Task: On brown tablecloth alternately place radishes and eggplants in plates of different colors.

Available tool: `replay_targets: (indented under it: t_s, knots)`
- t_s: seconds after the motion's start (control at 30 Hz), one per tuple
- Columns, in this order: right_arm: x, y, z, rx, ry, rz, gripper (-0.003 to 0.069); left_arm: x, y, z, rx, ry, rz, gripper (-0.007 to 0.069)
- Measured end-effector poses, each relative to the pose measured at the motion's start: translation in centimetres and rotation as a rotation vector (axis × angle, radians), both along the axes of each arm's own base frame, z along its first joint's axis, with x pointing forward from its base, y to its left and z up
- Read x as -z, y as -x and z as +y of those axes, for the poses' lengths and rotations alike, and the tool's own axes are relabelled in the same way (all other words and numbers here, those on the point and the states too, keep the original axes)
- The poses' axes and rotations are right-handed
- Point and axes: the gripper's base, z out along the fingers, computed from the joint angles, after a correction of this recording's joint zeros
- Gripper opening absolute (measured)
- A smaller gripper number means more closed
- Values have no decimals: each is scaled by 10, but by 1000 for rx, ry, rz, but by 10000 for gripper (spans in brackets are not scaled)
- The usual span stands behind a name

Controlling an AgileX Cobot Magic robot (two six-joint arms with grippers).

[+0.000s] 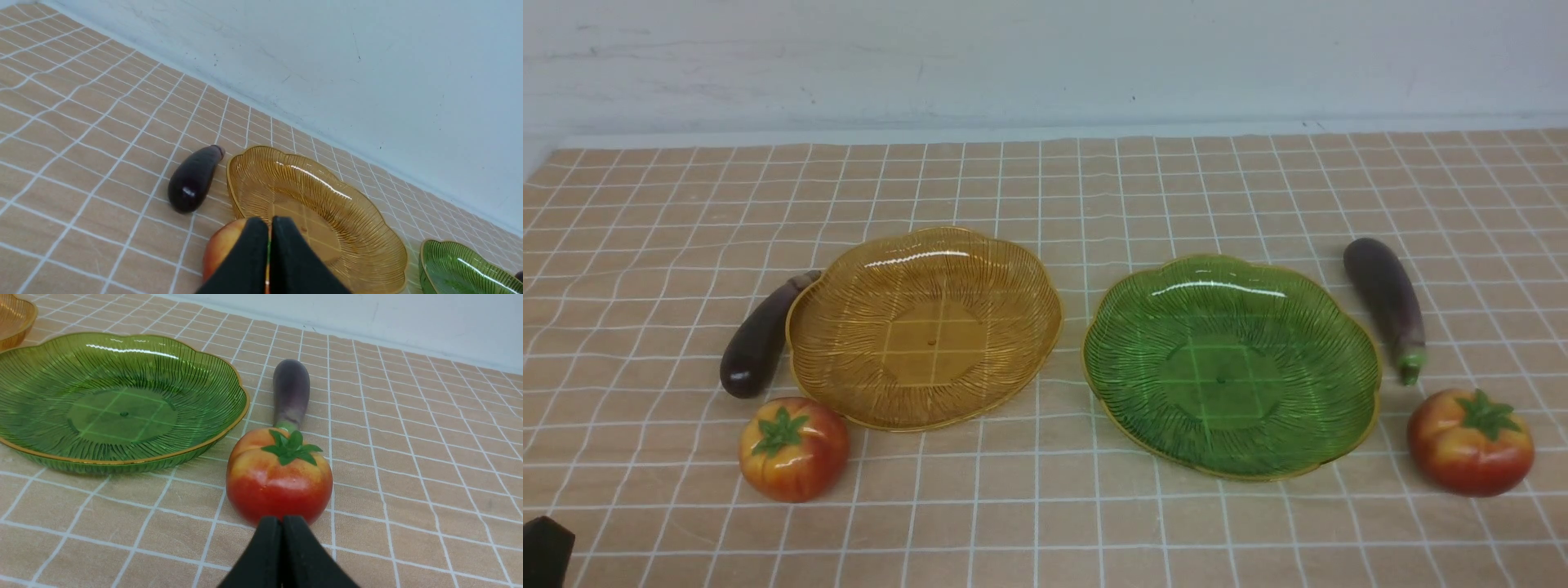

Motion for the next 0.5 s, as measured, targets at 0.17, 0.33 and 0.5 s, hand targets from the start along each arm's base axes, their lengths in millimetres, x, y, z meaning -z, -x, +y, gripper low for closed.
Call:
replay_targets:
  t_s: [0.17,0.33,0.5]
  knots:
    - [0,0,0,0,0,0,-18,-1,0,1,-7,1,-16,-3]
    - [0,0,0,1,10,-1,-18,-14,1,7,-74,16,-166,-3]
    - [-4,-1,1,-1,-56,-60,-18,-66,12,7,-89,-96,-328,-3]
